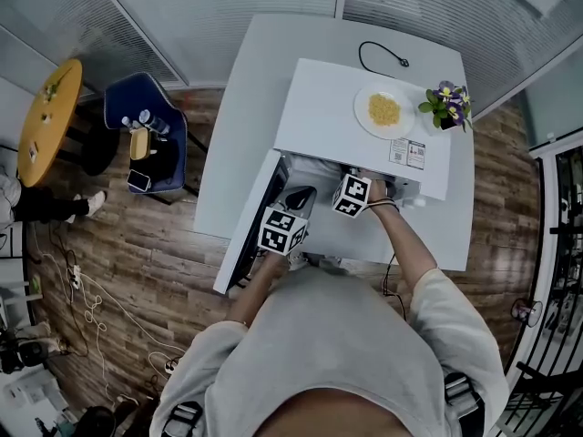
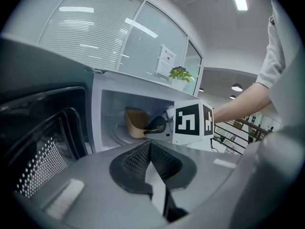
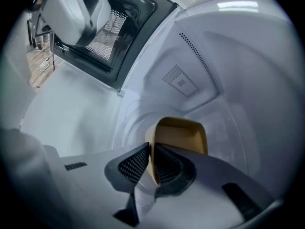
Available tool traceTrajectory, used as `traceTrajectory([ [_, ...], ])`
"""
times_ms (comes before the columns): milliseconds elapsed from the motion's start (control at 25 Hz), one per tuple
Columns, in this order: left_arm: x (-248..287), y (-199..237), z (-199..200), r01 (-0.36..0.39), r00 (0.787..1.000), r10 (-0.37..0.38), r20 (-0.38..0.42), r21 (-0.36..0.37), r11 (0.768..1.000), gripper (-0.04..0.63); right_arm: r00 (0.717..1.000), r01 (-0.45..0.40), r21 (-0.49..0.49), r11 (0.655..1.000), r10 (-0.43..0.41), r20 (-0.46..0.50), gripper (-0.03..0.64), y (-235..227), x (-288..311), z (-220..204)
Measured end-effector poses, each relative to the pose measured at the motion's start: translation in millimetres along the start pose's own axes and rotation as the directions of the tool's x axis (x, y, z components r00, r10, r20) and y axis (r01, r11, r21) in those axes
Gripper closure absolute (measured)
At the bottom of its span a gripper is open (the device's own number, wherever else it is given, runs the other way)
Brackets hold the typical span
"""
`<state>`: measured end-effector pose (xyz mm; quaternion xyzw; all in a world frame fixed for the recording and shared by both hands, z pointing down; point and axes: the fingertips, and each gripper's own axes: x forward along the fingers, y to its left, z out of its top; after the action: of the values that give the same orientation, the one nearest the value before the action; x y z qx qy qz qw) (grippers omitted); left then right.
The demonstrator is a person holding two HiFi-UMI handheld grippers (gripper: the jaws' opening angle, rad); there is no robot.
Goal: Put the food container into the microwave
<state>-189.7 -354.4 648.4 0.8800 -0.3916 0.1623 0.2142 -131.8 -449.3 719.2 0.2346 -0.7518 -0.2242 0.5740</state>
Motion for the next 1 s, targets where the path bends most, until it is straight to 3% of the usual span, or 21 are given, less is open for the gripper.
traceTrajectory([
  [200,-1.4,0.6,-0.9,-0.003,1.000,0.003,0.000,0.000,1.000,0.584,1.000,0.003,-0.003,1.000,-0.003,0.001,0.589,-1.3,1.0,-0.1],
  [360,-0.6,1.8,-0.3,-0.007,1.000,0.007,0.001,-0.001,1.000,0.584,1.000,-0.016,0.027,1.000,0.016,0.004,0.458,-0.7,3.7,-0.7],
  [480,-0.1,1.1,1.5,-0.005,1.000,0.005,0.004,0.000,1.000,0.584,1.000,-0.014,0.022,1.000,0.014,-0.001,0.425,0.3,3.6,-2.6],
  [1000,-3.2,-3.2,2.9,0.003,1.000,-0.004,0.008,0.017,1.000,0.584,1.000,-0.003,0.031,1.000,0.003,-0.010,0.422,8.1,-8.5,-2.2],
])
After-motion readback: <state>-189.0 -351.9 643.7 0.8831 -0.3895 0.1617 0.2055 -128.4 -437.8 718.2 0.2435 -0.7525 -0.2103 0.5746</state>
